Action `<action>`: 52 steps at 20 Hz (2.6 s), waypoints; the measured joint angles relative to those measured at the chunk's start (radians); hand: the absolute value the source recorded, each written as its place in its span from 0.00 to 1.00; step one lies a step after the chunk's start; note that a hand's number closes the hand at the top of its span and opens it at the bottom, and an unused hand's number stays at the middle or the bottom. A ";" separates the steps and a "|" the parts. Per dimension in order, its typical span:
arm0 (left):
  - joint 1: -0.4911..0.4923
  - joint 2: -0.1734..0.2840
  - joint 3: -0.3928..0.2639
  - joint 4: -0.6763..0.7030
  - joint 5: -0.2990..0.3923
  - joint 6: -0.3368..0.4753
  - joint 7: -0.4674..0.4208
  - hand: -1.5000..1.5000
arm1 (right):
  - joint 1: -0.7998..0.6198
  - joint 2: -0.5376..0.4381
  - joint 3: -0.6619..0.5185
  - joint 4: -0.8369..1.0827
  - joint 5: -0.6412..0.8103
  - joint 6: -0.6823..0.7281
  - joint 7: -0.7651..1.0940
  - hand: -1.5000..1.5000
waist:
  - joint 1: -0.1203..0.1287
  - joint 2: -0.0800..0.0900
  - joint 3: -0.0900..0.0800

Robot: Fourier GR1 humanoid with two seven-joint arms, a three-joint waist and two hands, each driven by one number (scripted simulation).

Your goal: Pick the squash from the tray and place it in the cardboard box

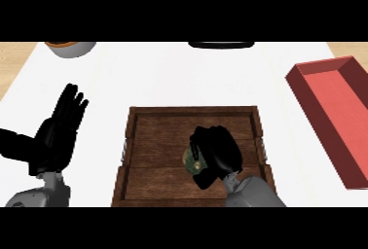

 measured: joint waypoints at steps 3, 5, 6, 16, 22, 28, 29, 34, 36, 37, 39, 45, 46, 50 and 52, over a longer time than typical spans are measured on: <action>-0.007 0.014 0.015 0.010 0.015 -0.016 -0.001 0.50 | -0.015 0.003 0.018 -0.036 0.081 -0.002 0.075 1.00 | 0.000 0.000 0.000; -0.004 0.019 0.021 0.010 0.022 -0.023 -0.002 0.50 | -0.018 0.006 0.046 -0.090 0.122 0.028 0.121 1.00 | 0.000 0.000 0.000; -0.015 0.021 0.027 0.024 0.022 -0.023 -0.007 0.50 | -0.027 0.005 0.052 -0.111 0.139 0.046 0.131 1.00 | -0.001 0.000 0.001; 0.019 0.010 0.010 -0.016 0.014 -0.019 0.007 0.50 | -0.061 0.006 0.007 -0.422 0.177 0.079 0.320 1.00 | -0.003 -0.001 0.001; 0.006 0.004 0.006 0.009 0.002 -0.015 -0.013 0.50 | -0.132 -0.004 -0.149 -0.524 0.218 0.087 0.411 1.00 | -0.004 0.000 0.001; -0.010 -0.002 0.004 0.020 0.000 -0.010 -0.012 0.50 | -0.181 -0.060 -0.355 -0.557 0.156 0.145 0.411 1.00 | -0.001 0.002 0.001; -0.007 0.001 0.005 0.020 0.001 -0.014 -0.013 0.50 | -0.176 -0.076 -0.386 -0.561 0.141 0.152 0.401 1.00 | -0.001 0.002 0.001; -0.022 0.004 0.014 0.038 0.006 -0.015 -0.017 0.50 | -0.165 -0.160 -0.546 -0.492 0.069 0.128 0.311 1.00 | 0.001 0.003 0.001; -0.014 0.000 0.005 0.023 0.002 -0.013 -0.011 0.50 | -0.176 -0.200 -0.599 -0.433 0.063 0.099 0.269 1.00 | 0.004 0.003 0.001; -0.011 0.003 0.008 0.026 -0.001 -0.013 -0.014 0.50 | -0.170 -0.223 -0.616 -0.418 0.066 0.090 0.249 1.00 | 0.004 0.003 0.001; -0.016 0.002 0.005 0.033 -0.006 -0.011 -0.016 0.50 | -0.174 -0.266 -0.657 -0.354 0.069 0.058 0.202 1.00 | 0.004 0.004 0.001; -0.018 0.003 0.010 0.031 0.005 -0.018 -0.017 0.50 | -0.200 -0.365 -0.742 -0.116 0.070 -0.044 0.058 1.00 | 0.009 0.005 0.001; -0.020 0.003 0.010 0.032 0.008 -0.020 -0.016 0.50 | -0.209 -0.377 -0.752 -0.064 0.072 -0.069 0.032 1.00 | 0.010 0.005 0.001; -0.033 0.005 0.005 0.022 0.006 -0.019 0.003 0.50 | -0.226 -0.429 -0.763 0.115 0.091 -0.100 -0.048 1.00 | 0.014 0.007 0.002; -0.035 0.010 0.010 0.023 0.011 -0.023 0.004 0.50 | -0.228 -0.463 -0.752 0.191 0.113 -0.051 -0.056 1.00 | 0.020 0.009 0.001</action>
